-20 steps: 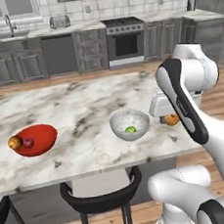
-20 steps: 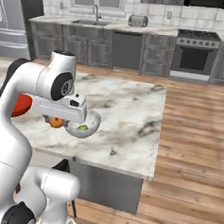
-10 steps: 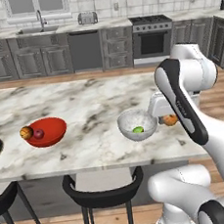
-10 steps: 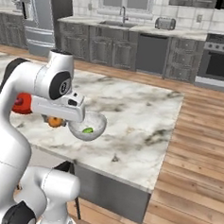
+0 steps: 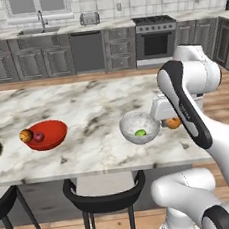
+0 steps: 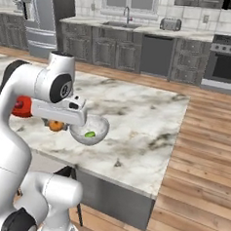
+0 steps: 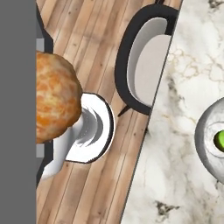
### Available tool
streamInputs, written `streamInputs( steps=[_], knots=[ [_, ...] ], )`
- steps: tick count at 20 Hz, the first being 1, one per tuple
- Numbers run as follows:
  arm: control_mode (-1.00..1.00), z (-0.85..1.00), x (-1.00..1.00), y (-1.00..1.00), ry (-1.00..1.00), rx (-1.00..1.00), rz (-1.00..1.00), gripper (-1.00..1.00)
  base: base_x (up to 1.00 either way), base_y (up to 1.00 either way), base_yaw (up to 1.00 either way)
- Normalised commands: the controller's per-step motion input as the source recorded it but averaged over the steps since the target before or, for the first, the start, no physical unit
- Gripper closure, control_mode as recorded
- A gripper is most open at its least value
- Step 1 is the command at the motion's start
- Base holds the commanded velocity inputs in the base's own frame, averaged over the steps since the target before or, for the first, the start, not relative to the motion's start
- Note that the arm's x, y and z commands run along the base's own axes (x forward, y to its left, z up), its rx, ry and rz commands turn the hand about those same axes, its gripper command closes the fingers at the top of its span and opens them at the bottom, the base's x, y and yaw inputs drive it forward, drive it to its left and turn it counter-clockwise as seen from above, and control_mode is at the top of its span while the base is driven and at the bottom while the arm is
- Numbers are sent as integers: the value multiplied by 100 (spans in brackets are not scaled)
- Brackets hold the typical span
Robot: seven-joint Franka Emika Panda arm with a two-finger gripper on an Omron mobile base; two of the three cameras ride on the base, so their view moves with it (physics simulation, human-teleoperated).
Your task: Take the fruits from the plate on the dining counter and place two fruits in each bowl.
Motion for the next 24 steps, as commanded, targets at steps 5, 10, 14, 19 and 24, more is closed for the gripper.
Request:
streamInputs(
  steps=[5,10,14,19,24],
  knots=[
    [-100,-4,95,0,21,0,2,100,0,0,0],
    [-100,-32,100,0,15,0,5,100,0,0,0],
    [-100,-30,91,-11,6,-2,2,100,0,0,0],
    [-100,-82,73,-2,8,-3,0,100,0,0,0],
    [-100,-76,98,17,6,-2,0,100,0,0,0]
  ],
)
